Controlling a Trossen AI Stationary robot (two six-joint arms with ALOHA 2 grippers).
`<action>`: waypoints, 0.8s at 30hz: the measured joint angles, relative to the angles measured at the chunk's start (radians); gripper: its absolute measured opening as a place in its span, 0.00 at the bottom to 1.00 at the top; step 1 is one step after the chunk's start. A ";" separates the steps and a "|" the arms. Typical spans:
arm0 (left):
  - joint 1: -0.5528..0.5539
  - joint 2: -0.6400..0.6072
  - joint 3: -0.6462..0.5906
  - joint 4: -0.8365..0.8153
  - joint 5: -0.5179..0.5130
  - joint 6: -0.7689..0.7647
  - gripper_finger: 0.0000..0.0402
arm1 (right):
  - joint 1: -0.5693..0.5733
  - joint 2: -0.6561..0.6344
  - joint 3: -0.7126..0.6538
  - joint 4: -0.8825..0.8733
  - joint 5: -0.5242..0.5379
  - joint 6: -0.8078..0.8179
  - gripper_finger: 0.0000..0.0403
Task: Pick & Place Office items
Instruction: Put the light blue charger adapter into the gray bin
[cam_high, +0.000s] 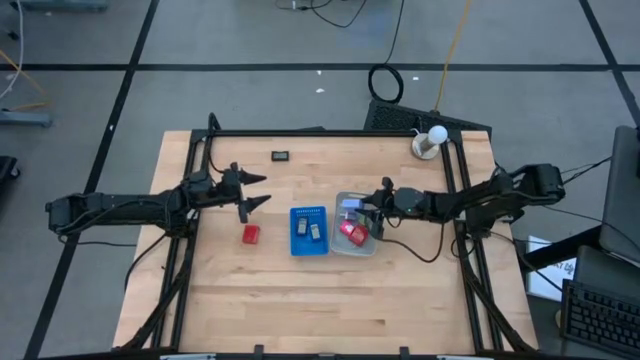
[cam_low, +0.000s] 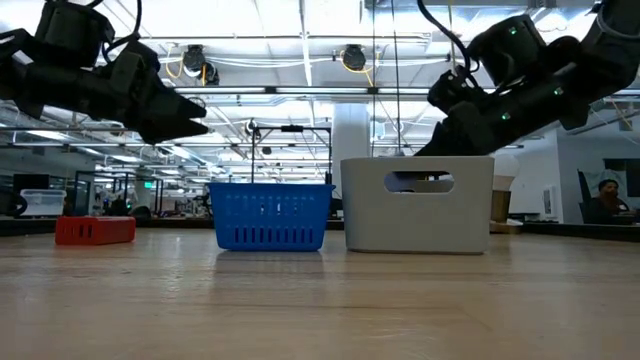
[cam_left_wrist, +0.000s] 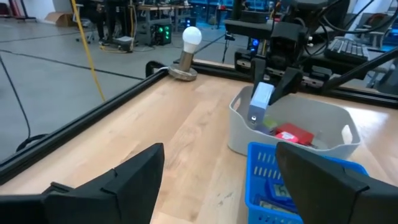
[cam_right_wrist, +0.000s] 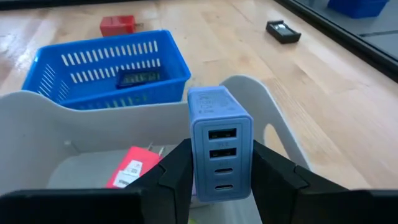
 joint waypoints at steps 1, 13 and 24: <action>0.000 0.000 0.000 0.001 -0.004 -0.001 0.78 | -0.002 0.001 0.000 -0.002 0.001 -0.001 0.30; 0.000 0.000 0.000 0.001 -0.018 -0.010 0.81 | -0.005 0.001 0.000 -0.017 0.010 -0.022 0.30; 0.000 0.000 0.000 -0.005 -0.018 -0.011 0.76 | -0.004 0.001 0.000 -0.020 0.029 -0.020 0.35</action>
